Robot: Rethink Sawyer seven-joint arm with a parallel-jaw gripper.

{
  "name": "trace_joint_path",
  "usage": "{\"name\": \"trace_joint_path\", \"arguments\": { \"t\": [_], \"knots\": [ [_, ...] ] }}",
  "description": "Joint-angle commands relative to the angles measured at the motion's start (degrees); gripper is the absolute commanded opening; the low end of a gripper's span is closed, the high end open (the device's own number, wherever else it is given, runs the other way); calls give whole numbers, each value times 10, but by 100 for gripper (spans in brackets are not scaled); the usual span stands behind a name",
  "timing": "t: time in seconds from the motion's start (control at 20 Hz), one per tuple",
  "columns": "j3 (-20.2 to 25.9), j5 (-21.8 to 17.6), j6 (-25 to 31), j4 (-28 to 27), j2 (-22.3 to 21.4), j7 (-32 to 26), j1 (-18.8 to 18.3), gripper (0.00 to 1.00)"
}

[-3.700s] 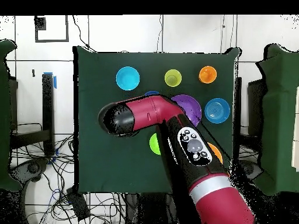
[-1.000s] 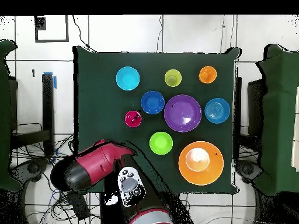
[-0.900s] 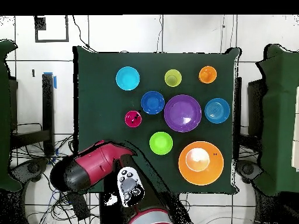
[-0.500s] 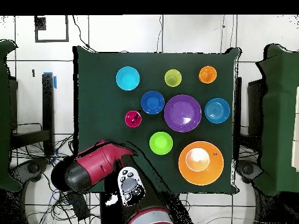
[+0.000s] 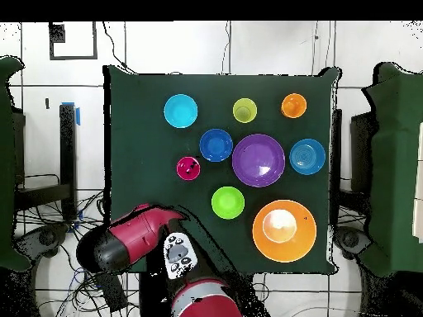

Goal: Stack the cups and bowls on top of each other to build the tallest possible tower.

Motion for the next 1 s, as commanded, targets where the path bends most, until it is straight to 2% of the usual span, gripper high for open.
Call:
{"name": "trace_joint_path", "arguments": {
  "t": [0.05,0.65,1.0],
  "knots": [
    [-27,-23,-39,-43,84,65,18,0],
    [-59,-33,-63,-93,135,53,42,0],
    [-63,-23,-64,-79,120,57,47,0]
  ]
}}
